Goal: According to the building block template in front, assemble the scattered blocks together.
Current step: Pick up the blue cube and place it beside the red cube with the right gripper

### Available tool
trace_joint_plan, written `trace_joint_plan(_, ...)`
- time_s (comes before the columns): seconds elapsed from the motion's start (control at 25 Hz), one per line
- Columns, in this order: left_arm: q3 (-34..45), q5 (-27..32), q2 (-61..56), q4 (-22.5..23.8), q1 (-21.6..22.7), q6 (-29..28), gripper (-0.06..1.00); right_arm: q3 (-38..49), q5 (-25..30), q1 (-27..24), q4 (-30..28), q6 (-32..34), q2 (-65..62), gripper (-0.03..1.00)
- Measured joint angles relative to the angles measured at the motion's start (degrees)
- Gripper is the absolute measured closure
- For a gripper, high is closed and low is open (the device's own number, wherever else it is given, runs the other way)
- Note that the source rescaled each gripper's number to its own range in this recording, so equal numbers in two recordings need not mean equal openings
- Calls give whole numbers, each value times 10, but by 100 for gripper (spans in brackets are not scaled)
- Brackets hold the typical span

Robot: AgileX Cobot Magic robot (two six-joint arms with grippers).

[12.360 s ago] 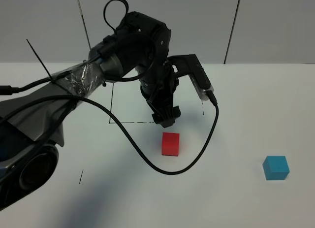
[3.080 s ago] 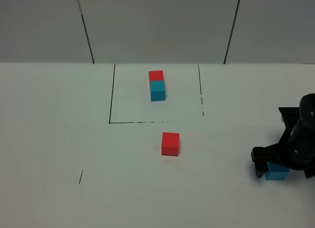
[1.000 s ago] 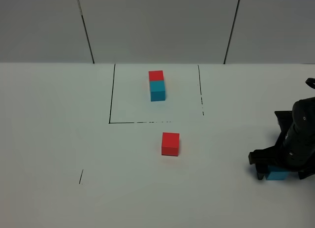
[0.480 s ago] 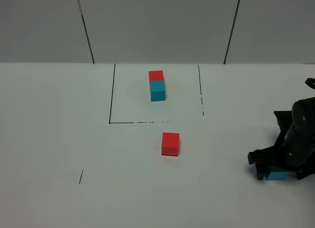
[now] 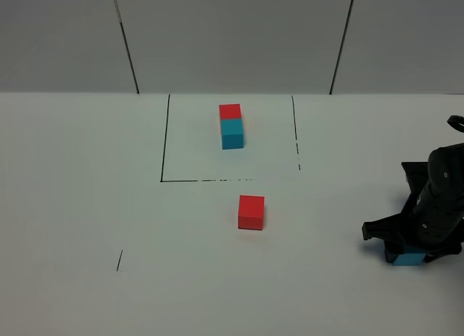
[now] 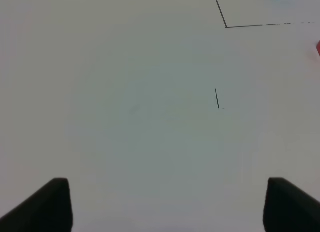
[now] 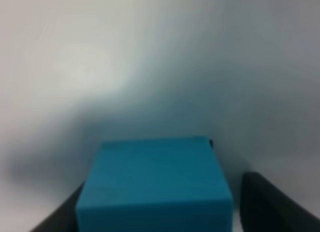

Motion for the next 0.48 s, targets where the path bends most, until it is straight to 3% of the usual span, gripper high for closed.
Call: trace_joint_plan(0.48, 0, 0, 0, 0, 0, 0, 32, -1, 1, 0, -3, 0, 0, 96)
